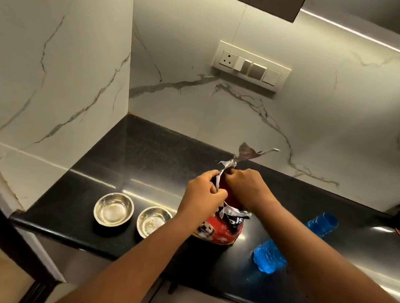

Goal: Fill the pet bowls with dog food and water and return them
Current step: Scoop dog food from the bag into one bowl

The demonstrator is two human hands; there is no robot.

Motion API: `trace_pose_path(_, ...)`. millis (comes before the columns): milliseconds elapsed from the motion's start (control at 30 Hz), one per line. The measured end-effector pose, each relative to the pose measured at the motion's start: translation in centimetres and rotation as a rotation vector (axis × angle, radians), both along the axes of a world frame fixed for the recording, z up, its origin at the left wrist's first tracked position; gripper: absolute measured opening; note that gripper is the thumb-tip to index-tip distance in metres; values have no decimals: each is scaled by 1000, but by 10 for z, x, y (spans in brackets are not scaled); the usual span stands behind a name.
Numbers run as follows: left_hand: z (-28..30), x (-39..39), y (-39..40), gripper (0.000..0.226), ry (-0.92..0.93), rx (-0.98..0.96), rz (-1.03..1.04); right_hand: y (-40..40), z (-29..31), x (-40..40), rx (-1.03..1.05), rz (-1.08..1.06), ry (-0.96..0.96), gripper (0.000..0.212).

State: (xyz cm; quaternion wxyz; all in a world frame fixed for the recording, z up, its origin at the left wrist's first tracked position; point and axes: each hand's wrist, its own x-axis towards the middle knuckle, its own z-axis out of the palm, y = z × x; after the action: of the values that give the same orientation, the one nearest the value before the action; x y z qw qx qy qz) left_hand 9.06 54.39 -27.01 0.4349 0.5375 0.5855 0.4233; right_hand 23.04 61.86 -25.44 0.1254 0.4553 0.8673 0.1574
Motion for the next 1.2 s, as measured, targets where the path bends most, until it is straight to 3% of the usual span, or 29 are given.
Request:
trace_pose_path(133,0,0,0,47,-11,9,-5,-6,-2,-7,-91,53,-15,23)
trace_pose_path(300,-2,3,2,57,1,19,-8,-5,-4,-11,-299,-70,244,18)
trace_pose_path(467,-1,4,4,51,12,32,-9,0,-10,-4,-497,-284,394,9)
trace_pose_path(633,1,6,4,46,46,58,-6,7,-11,5,-655,-363,481,41)
trace_pose_path(733,2,7,2,47,68,68,-13,12,-16,13,-710,-462,554,49)
trace_pose_path(1033,3,4,0,57,85,53,-29,12,-2,45,-781,-628,985,54)
trace_pose_path(1200,2,5,2,58,89,55,-25,3,9,64,-837,-732,1354,51)
